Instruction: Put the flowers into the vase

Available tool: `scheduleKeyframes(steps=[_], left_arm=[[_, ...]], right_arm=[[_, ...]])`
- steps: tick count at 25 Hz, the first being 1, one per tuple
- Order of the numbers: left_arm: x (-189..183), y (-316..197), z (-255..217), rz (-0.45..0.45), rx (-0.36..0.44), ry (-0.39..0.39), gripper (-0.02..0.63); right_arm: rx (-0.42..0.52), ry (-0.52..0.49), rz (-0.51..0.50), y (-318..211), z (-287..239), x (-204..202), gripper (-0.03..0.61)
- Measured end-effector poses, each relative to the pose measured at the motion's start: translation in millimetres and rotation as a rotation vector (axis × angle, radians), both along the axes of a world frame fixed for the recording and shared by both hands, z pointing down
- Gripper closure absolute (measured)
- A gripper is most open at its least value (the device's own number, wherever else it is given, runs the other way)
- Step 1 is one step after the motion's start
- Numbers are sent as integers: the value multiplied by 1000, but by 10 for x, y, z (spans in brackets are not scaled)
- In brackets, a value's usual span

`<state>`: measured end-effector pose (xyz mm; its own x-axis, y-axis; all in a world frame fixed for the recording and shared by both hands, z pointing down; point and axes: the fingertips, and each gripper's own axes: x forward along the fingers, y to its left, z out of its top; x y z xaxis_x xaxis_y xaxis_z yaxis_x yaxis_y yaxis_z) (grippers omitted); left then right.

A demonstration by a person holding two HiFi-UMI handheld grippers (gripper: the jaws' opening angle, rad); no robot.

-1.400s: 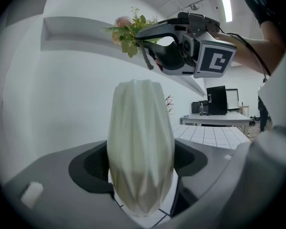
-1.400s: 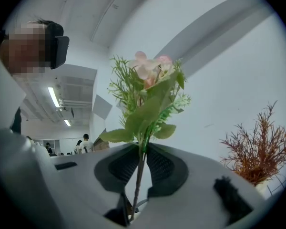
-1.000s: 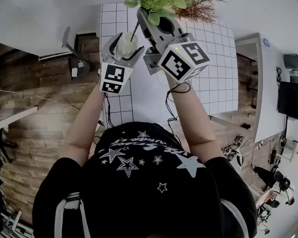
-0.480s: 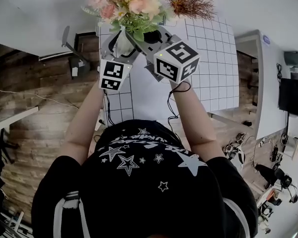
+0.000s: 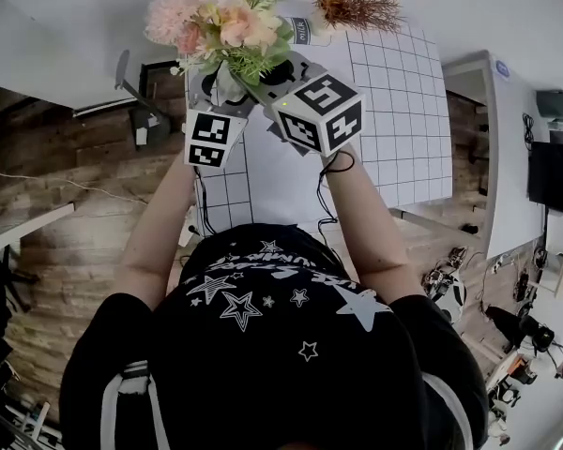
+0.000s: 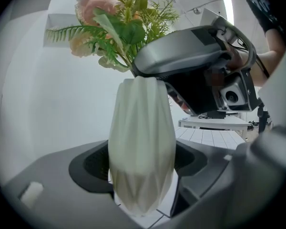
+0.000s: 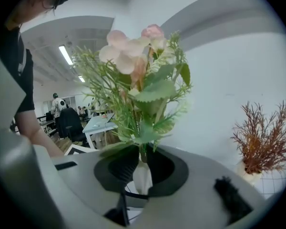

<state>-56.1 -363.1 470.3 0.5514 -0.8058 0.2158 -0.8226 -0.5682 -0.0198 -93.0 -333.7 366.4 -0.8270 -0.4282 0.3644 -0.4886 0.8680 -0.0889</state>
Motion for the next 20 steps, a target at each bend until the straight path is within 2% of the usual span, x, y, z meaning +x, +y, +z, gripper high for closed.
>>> scheduleKeyframes(steps=[4, 7, 14, 20], left_arm=[[-7, -1, -4, 0, -2, 7, 241], [-21, 8, -10, -2, 0, 12, 241], [1, -9, -2, -5, -4, 21, 241], [-23, -4, 4, -8, -1, 29, 239]], right_arm=[[16, 80, 2, 37, 5, 13, 517], [5, 98, 11, 50, 4, 10, 506], [-36, -12, 1, 93, -32, 23, 412], [-49, -36, 21, 164, -21, 124, 411]])
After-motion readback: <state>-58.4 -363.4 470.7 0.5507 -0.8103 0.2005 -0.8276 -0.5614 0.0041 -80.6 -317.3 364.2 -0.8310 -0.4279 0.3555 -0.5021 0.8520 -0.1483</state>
